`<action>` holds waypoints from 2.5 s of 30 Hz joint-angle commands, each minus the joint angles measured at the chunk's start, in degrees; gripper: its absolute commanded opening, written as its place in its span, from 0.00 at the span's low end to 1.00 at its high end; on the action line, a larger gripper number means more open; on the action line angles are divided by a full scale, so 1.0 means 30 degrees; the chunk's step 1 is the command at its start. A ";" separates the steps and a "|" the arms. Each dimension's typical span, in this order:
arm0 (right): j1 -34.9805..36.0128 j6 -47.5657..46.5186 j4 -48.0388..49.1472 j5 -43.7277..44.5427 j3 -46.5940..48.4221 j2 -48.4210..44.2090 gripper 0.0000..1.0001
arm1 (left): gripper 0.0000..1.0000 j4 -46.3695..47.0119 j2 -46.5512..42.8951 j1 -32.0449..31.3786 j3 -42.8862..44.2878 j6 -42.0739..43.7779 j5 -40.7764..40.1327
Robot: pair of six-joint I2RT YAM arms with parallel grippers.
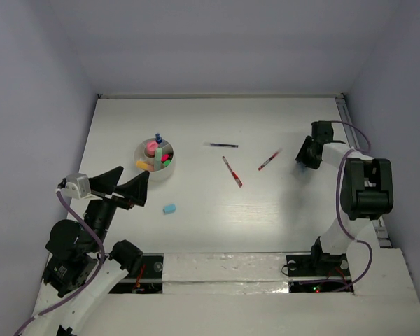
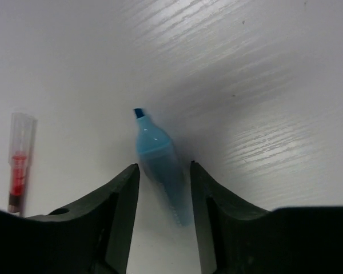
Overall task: Sort the stationery into containers
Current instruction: Pick up the pen from the center of the board.
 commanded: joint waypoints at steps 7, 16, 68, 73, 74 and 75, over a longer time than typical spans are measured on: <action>-0.0031 -0.0629 -0.1835 0.0828 0.0768 0.0621 0.16 | 0.82 0.1227 0.0764 0.0301 -0.0157 0.0406 0.1180; 0.2625 -0.0338 -0.0284 -0.0693 -0.0169 -0.3268 0.04 | 0.33 0.1812 0.3834 0.0475 -0.0304 0.0582 0.6123; 1.8221 0.7076 1.7061 -0.7376 0.3053 -0.1870 0.03 | 0.44 0.2427 1.0023 0.3612 -0.0157 -0.0034 0.7978; 1.8397 0.7134 1.7207 -0.7463 0.3434 -0.1314 0.03 | 0.43 0.2574 1.0111 0.3612 -0.0216 -0.0063 0.8358; 1.8397 0.7164 1.7237 -0.7493 0.3492 -0.1285 0.03 | 0.44 0.2603 1.0053 0.3612 -0.0245 -0.0063 0.8417; 1.8397 0.7193 1.7295 -0.7580 0.3522 -0.1255 0.03 | 0.43 0.2604 1.0052 0.3612 -0.0245 -0.0063 0.8359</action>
